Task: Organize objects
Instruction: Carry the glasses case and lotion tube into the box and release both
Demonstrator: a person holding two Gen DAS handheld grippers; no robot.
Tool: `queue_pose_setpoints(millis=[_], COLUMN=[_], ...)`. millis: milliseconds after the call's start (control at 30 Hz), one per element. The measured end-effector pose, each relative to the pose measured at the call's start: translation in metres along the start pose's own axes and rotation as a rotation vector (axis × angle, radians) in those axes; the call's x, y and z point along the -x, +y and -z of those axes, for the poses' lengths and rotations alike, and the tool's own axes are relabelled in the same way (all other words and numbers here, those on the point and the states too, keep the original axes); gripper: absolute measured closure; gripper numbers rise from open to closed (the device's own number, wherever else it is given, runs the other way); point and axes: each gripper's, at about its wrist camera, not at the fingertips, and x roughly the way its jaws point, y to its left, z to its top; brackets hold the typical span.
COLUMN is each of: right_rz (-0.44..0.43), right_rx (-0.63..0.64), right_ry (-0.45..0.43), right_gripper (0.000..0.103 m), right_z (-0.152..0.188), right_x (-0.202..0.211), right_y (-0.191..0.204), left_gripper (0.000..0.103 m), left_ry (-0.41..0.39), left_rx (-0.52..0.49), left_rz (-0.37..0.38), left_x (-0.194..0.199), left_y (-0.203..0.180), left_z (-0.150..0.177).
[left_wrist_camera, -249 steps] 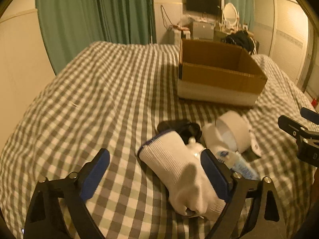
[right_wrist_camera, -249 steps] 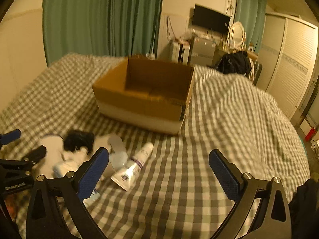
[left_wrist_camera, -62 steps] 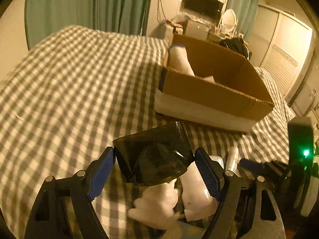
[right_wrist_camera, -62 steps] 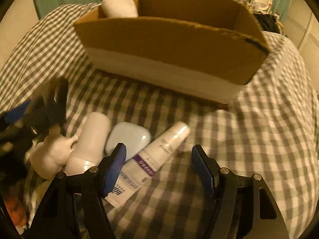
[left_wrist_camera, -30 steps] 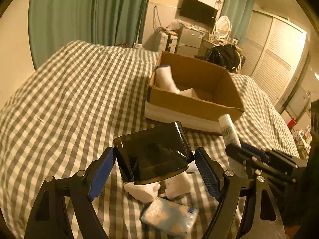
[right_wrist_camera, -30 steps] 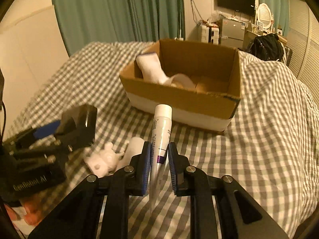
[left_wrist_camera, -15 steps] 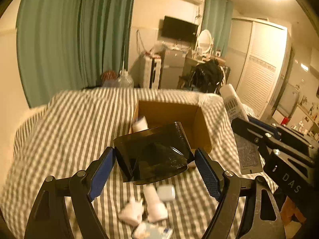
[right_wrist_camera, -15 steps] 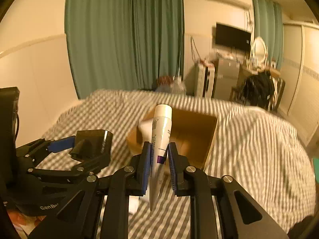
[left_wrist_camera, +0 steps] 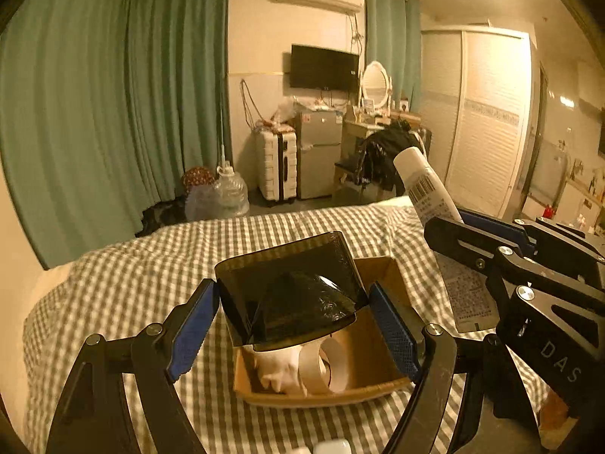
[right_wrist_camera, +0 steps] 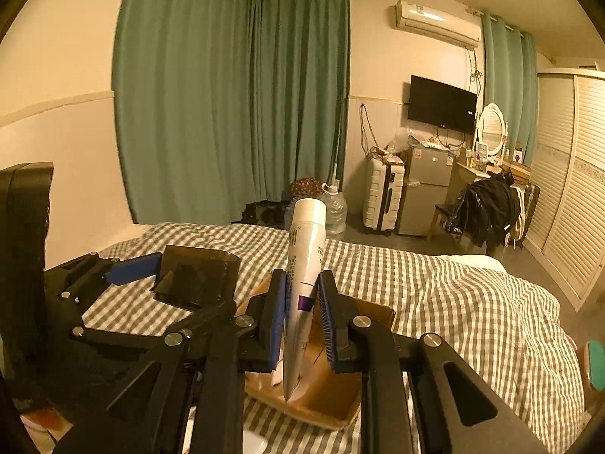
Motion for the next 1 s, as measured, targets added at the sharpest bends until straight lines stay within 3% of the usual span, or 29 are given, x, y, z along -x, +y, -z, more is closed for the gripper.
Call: queue_pose_setpoints(millis=[300,533,667,833,900,933,1000], right_rz=[0.012,0.022,0.035,0.000,-0.006,0.002,0.016], right_rx=[-0.040,-0.077,-0.083,-0.138,-0.148,-0.147,-0.140], right_ry=[0.119,0.246,0.263,0.270,0.261,0.253,0.228], right_gripper=[0.086,0.086,0.086,0.085,0.085,0.083,0.069], right_z=[0.027,0.078,0.086,0.091,0.092,0.091,0.086], right_x=[-0.096,-0.155,-0.165,-0.165,-0.157,-0.154,-0.144], right_y=[-0.028,-0.053,-0.065,-0.074,-0.069,-0.069,-0.067], left_gripper=[0.020,0.020,0.020,0.019,0.013,0.009,0.003], left_ry=[0.117,0.194,0.184,0.213,0.215,0.207,0.195], left_rx=[0.005,-0.017,-0.050,-0.022,-0.016,-0.013,-0.002], left_rz=[0.012,0.032,0.026,0.060,0.055,0.050,0.072], left_x=[-0.098,-0.135,-0.138,-0.140,-0.136,-0.134,-0.127], left_y=[0.010,0.007,0.002,0.000,0.000,0.001,0.002], left_z=[0.025,0.058,0.060,0.063,0.064,0.064,0.061])
